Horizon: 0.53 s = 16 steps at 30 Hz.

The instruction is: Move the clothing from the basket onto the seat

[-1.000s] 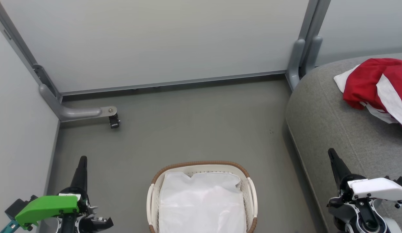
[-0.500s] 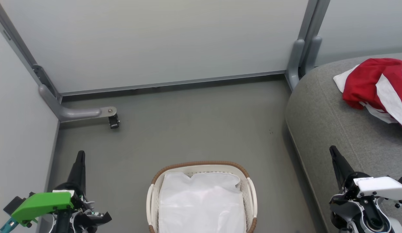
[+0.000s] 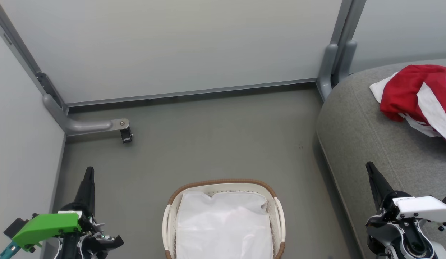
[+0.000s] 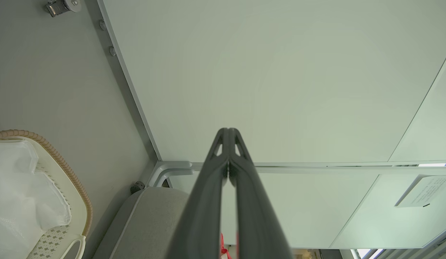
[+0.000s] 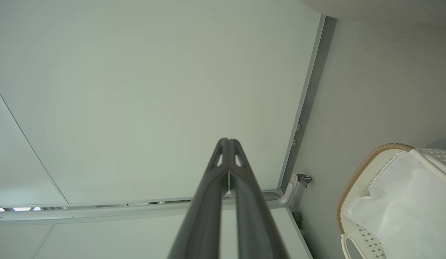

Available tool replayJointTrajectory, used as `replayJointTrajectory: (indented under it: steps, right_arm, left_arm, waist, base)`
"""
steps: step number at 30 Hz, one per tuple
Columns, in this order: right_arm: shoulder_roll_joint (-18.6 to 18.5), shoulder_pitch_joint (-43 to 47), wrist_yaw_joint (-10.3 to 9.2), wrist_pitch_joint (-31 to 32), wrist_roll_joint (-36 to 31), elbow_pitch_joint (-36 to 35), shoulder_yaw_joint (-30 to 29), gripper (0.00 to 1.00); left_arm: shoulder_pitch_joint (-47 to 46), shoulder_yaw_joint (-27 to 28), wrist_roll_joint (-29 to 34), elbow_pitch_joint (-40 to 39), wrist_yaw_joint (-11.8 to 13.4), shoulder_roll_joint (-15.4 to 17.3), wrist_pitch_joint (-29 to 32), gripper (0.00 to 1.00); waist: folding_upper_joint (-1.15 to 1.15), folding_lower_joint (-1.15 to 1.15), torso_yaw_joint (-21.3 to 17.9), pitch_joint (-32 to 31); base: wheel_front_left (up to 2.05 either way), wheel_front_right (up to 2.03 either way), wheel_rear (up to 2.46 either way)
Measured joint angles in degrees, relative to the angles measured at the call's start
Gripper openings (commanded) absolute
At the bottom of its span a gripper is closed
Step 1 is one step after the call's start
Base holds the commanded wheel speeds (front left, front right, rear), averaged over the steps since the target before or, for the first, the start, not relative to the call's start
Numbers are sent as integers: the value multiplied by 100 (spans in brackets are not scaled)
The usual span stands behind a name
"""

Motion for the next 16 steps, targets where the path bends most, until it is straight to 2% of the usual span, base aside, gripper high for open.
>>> replayJointTrajectory:
  steps: [16]
  right_arm:
    - [7,-1,0,15,-2,0,-14,0]
  left_arm:
    - [0,0,0,0,0,0,0,0]
  waist:
    - [0,0,0,0]
  base:
    - [0,0,0]
